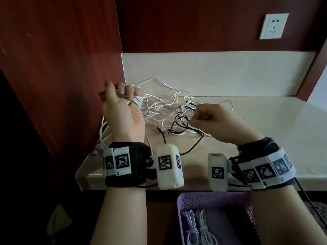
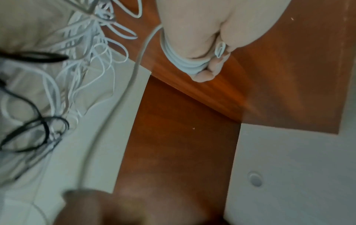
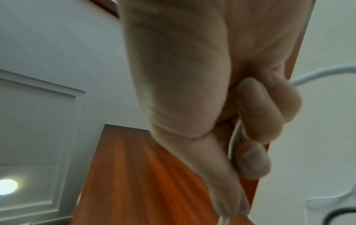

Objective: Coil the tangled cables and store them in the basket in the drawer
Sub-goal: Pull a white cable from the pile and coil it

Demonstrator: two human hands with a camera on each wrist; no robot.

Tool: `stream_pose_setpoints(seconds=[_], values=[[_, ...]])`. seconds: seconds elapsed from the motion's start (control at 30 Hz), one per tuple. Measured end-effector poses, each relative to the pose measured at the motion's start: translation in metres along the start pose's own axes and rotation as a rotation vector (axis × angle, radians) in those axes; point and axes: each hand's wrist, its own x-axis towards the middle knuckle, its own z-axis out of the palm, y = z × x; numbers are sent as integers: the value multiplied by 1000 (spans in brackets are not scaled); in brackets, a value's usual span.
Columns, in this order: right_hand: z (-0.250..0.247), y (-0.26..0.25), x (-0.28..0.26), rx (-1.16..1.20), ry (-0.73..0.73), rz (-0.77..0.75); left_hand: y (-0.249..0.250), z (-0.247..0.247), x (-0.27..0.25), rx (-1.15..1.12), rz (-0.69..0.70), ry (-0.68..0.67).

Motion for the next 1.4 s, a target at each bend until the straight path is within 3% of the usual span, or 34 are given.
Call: stream_pose_setpoints(seconds=[0.13, 0.2, 0.27, 0.33, 0.47, 0.6, 0.73, 0.93, 1.03, 1.17, 1.33, 1.4], values=[[-11, -16, -9, 18, -24, -110, -8, 11, 3, 24, 18, 106], [-16, -21, -11, 28, 17, -204, -14, 14, 0, 277, 53, 37], [-17, -22, -10, 63, 99, -302, -21, 13, -5, 585, 24, -139], [-16, -21, -7, 81, 217, -347, -23, 14, -11, 723, -113, -342], [-20, -19, -4, 178, 496, -280, -18, 20, -24, 970, -328, -704], [-25, -15, -4, 206, 681, -193, -6, 30, -37, 796, -509, -820], [-23, -14, -3, 179, 756, -196, -1, 37, -47, 751, -681, -1058], [-15, -12, -1, 152, 707, -184, 8, 38, -50, 786, -762, -1315], [-12, -10, 2, 173, 651, -197, 12, 38, -48, 692, -753, -1360], [-10, -5, 1, 218, 358, -200, 14, 27, -42, 458, -757, -1355], [-15, -3, -11, 449, -131, -333, 11, 19, -38, 283, -828, -1314], [-17, -4, -13, 483, -180, -343, 8, 19, -37, 259, -824, -1304]])
